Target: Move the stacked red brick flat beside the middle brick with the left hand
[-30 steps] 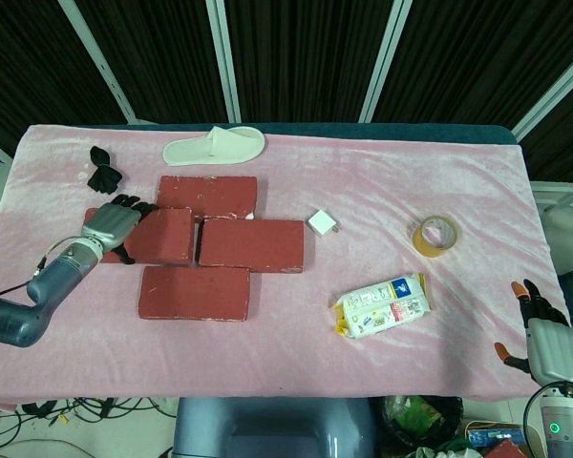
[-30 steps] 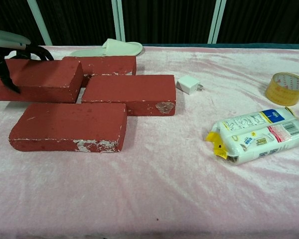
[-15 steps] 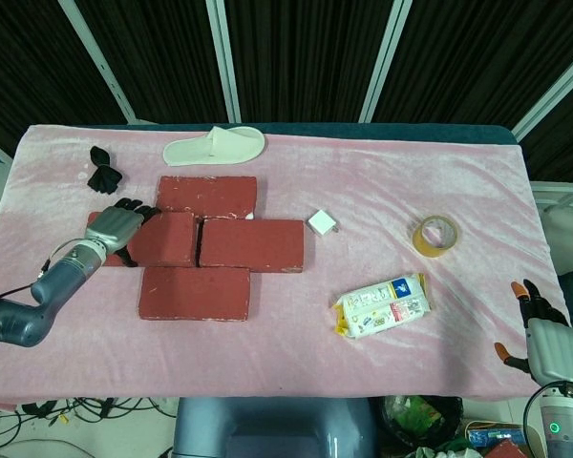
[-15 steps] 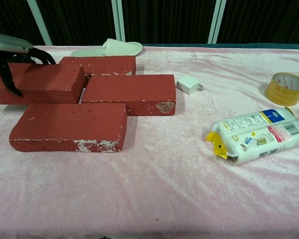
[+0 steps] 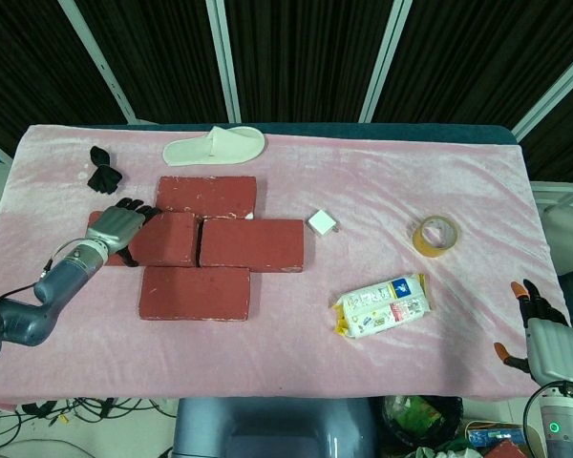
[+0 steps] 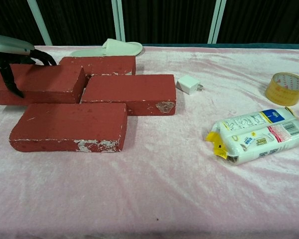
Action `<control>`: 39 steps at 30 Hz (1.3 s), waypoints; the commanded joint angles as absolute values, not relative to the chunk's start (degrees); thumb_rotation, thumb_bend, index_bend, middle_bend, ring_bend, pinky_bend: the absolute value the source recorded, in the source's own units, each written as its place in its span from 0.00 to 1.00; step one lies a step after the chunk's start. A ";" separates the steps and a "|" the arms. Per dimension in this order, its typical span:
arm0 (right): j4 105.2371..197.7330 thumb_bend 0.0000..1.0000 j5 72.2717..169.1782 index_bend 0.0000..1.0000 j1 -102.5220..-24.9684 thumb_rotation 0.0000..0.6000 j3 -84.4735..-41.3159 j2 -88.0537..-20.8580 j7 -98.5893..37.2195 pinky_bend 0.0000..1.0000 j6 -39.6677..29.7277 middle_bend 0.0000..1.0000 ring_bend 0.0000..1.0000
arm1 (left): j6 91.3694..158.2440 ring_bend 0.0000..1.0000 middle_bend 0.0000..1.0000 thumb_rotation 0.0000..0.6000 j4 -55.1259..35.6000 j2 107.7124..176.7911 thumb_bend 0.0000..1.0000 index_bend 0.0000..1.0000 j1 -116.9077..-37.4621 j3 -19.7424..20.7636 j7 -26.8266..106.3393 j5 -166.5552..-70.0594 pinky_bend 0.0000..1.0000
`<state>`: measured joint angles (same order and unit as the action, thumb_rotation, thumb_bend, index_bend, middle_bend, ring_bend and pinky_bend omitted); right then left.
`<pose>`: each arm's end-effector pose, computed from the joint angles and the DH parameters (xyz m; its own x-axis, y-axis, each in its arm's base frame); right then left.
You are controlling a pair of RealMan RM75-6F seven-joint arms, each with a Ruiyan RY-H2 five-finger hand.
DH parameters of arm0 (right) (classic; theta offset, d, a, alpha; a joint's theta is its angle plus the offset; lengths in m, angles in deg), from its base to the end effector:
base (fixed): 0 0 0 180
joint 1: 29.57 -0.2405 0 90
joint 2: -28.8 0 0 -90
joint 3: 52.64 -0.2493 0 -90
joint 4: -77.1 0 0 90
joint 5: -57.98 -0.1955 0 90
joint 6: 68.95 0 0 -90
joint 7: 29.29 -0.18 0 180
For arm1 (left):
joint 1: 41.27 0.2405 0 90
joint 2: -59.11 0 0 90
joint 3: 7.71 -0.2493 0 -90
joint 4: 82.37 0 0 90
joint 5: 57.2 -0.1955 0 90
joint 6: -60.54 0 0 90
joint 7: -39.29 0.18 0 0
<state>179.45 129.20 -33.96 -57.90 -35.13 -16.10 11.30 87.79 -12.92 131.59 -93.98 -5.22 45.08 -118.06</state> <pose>-0.3104 -0.2130 0.1588 0.4029 -0.1090 0.9088 -0.8841 0.2105 0.4172 -0.2271 0.4398 0.0637 0.6474 0.4656 0.6034 0.7567 -0.2979 -0.5820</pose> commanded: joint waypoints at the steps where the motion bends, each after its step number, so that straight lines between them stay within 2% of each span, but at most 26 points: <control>1: 179.46 0.16 129.18 0.08 -33.97 1.00 -57.89 -35.13 -16.07 0.20 11.26 0.01 0.13 | 87.22 0.00 0.19 1.00 -12.95 131.90 0.07 0.18 -94.26 -5.29 45.34 -116.89 0.00; 29: 179.60 0.16 128.94 0.08 -34.03 1.00 -57.90 -35.00 -16.23 0.20 11.06 0.01 0.13 | 88.41 0.00 0.19 1.00 -11.41 132.90 0.05 0.16 -97.45 -7.35 52.41 -107.53 0.00; 34: 179.61 0.16 128.97 0.08 -34.05 1.00 -57.88 -34.97 -16.27 0.20 11.04 0.01 0.13 | 88.38 0.00 0.18 1.00 -11.49 133.20 0.03 0.12 -97.86 -7.84 53.12 -106.03 0.00; 39: 179.60 0.16 128.95 0.08 -34.04 1.00 -57.92 -34.99 -16.28 0.20 11.10 0.01 0.13 | 88.12 0.00 0.12 1.00 -11.71 133.45 0.00 0.02 -98.25 -8.27 53.70 -105.46 0.00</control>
